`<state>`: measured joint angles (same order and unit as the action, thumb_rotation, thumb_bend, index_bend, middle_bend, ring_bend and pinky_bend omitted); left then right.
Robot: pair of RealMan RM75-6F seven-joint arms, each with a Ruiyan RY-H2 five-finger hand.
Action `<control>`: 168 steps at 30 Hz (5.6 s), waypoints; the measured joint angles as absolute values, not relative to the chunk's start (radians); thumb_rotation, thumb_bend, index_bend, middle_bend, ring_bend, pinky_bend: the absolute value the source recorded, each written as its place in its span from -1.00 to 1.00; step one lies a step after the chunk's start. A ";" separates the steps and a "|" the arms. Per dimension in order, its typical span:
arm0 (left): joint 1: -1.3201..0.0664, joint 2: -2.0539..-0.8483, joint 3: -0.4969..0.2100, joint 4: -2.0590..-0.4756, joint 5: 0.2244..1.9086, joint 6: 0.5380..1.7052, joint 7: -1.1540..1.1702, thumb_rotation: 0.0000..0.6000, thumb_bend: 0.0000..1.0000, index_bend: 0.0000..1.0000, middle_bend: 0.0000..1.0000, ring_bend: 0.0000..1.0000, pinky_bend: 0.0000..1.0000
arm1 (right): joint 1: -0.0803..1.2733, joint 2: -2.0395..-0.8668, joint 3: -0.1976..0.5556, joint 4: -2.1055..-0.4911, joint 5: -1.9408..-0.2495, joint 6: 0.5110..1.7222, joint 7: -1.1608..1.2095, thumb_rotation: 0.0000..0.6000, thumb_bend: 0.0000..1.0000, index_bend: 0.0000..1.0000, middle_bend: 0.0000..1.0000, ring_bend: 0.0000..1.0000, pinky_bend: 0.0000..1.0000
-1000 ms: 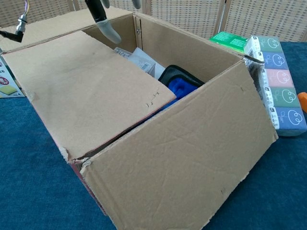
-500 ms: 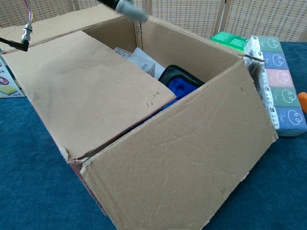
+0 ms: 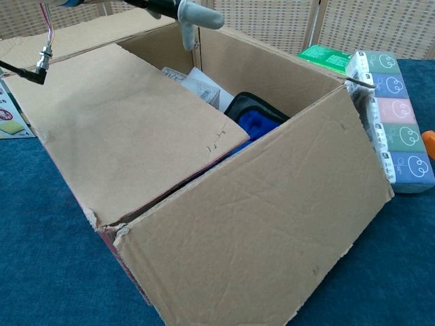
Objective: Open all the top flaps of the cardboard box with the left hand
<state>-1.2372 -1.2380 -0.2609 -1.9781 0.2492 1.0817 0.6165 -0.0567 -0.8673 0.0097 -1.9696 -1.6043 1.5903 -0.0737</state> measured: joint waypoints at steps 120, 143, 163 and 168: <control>-1.227 -0.398 -0.238 -2.195 0.294 0.284 0.095 -0.34 -1.00 0.16 0.33 -0.14 -0.23 | -0.059 -0.928 0.002 -1.982 -1.621 1.586 -0.220 1.00 -1.00 -1.00 -1.00 -1.00 -1.00; -0.981 -0.283 -0.471 -2.177 0.560 0.063 -0.213 -0.34 -1.00 0.20 0.34 -0.13 -0.26 | -0.062 -0.934 0.003 -1.985 -1.627 1.591 -0.235 1.00 -1.00 -1.00 -1.00 -1.00 -1.00; -0.687 -0.218 -0.777 -2.166 0.647 -0.108 -0.301 -0.34 -1.00 0.21 0.34 -0.13 -0.23 | -0.065 -0.932 0.002 -1.987 -1.631 1.595 -0.233 1.00 -1.00 -1.00 -1.00 -1.00 -1.00; -0.622 -0.218 -0.847 -2.169 0.638 -0.141 -0.278 -0.33 -1.00 0.21 0.34 -0.13 -0.22 | -0.065 -0.931 0.002 -1.988 -1.630 1.595 -0.231 1.00 -1.00 -1.00 -1.00 -1.00 -1.00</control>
